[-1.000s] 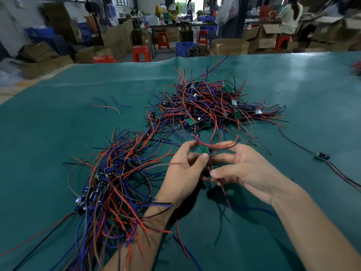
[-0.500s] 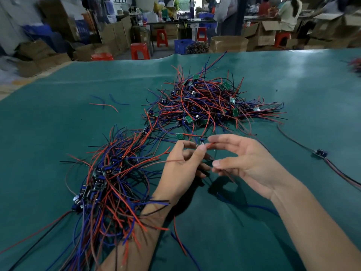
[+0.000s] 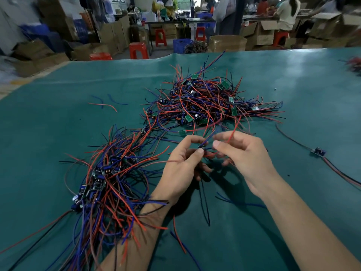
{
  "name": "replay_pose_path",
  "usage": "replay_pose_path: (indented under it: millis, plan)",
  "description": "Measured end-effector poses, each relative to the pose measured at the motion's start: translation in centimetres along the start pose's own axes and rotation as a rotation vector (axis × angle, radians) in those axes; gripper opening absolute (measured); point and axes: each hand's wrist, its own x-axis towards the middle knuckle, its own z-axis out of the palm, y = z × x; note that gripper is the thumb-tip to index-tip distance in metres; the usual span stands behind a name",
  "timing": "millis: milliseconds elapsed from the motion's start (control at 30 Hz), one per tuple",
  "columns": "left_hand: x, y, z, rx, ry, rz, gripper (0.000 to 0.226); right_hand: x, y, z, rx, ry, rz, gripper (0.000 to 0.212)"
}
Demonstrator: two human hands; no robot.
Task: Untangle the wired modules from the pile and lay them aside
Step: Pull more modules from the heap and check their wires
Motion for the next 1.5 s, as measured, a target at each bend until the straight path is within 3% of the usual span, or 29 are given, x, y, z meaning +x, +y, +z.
replay_pose_path:
  millis: [100, 167, 333, 400, 567, 933, 1000, 1300, 1500]
  plan:
    - [0.1, -0.1, 0.1, 0.001, 0.059, 0.007, 0.01, -0.1, -0.3, -0.4, 0.136, -0.148, -0.003, 0.005]
    - [0.2, -0.2, -0.1, 0.002, 0.115, -0.002, 0.006, -0.3, -0.6, -0.9, 0.153, -0.326, 0.012, 0.017]
    - [0.4, -0.6, -0.3, 0.098, 0.191, 0.047, 0.014, -0.5, -0.7, -1.8, -0.023, -0.581, 0.046, 0.045]
    - [0.4, -0.6, -0.4, 0.093, 0.211, 0.059, 0.014, -0.4, -0.7, -1.9, -0.05, -0.601, 0.081, 0.042]
    - [0.3, -0.3, -0.2, 0.065, 0.164, 0.094, 0.014, -0.1, 0.3, -0.3, -0.077, -0.295, 0.089, 0.009]
    - [-0.2, 0.3, -0.3, 0.05, -0.051, 0.014, 0.016, 0.0, 0.4, 0.8, 0.285, -0.075, 0.114, 0.018]
    - [-0.2, 0.3, -0.3, 0.061, -0.078, 0.003, 0.014, 0.1, 0.2, 0.7, 0.331, -0.031, 0.111, 0.01]
    - [-0.4, 0.4, -0.3, 0.15, -0.151, -0.004, 0.023, 0.5, 0.3, 0.1, 0.128, 0.038, -0.039, 0.016]
    - [-0.3, 0.6, -0.3, 0.198, -0.213, -0.036, 0.025, 1.6, 0.5, -1.8, -0.028, 0.303, -0.111, 0.022]
